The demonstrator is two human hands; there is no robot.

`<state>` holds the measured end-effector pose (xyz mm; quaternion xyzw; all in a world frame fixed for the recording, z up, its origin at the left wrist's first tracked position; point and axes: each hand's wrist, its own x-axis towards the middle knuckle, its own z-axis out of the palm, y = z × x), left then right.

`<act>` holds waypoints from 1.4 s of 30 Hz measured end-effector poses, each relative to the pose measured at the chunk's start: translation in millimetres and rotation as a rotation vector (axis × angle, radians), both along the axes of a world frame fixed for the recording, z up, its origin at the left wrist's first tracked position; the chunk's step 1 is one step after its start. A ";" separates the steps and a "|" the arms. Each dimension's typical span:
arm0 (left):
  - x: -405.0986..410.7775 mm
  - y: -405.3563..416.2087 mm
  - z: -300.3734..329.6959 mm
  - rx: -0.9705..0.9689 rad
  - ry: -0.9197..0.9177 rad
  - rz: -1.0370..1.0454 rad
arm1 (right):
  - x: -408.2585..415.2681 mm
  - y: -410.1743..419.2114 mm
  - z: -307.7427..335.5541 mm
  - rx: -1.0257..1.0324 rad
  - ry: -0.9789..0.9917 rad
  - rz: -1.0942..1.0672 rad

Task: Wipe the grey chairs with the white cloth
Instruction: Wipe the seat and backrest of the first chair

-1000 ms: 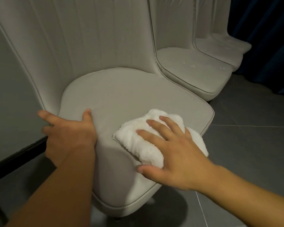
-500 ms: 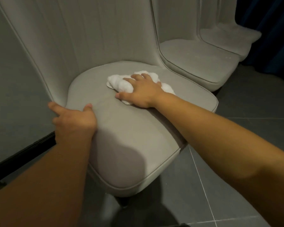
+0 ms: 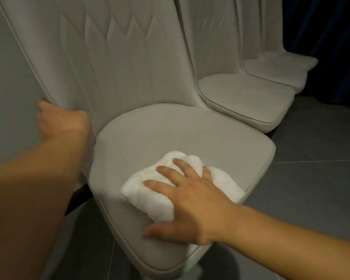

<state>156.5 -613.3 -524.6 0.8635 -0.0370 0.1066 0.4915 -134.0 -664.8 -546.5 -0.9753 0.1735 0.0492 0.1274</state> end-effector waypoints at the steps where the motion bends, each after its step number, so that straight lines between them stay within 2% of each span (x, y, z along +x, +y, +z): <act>1: 0.9 -6.8 0.5 -0.019 0.002 0.034 | 4.9 -2.8 0.5 0.006 0.007 -0.002; 9: 10.2 2.9 -12.6 0.122 -0.140 -0.038 | 124.9 -35.7 -5.4 -0.003 0.005 -0.037; 13: 6.1 -1.2 -20.3 0.085 -0.177 -0.023 | 179.5 -40.6 -9.9 -0.010 -0.012 -0.052; 16: 8.6 3.0 -20.7 0.108 -0.211 -0.059 | 166.9 -34.3 -7.0 -0.036 -0.032 -0.028; 23: 11.0 1.9 -20.8 0.118 -0.203 -0.077 | 26.9 11.4 -3.1 -0.104 -0.077 0.248; 26: 11.3 2.3 -20.9 0.142 -0.191 -0.055 | -3.3 16.3 1.0 -0.056 -0.014 0.301; 27: 10.6 2.0 -21.1 0.145 -0.187 -0.051 | -5.9 16.0 0.1 -0.107 -0.054 0.337; 29: 9.7 1.5 -22.6 0.139 -0.183 -0.053 | -1.3 14.5 0.9 -0.190 -0.090 0.367; 32: 12.6 2.5 -24.8 0.126 -0.192 -0.054 | 32.3 8.7 4.0 0.011 -0.008 0.261; 37: 10.9 4.3 -21.5 0.102 -0.204 -0.104 | 113.2 0.7 -9.3 -0.057 -0.110 0.132; 42: 12.2 7.1 -16.5 0.101 -0.180 -0.171 | 122.6 -6.4 -24.3 -0.014 -0.156 0.132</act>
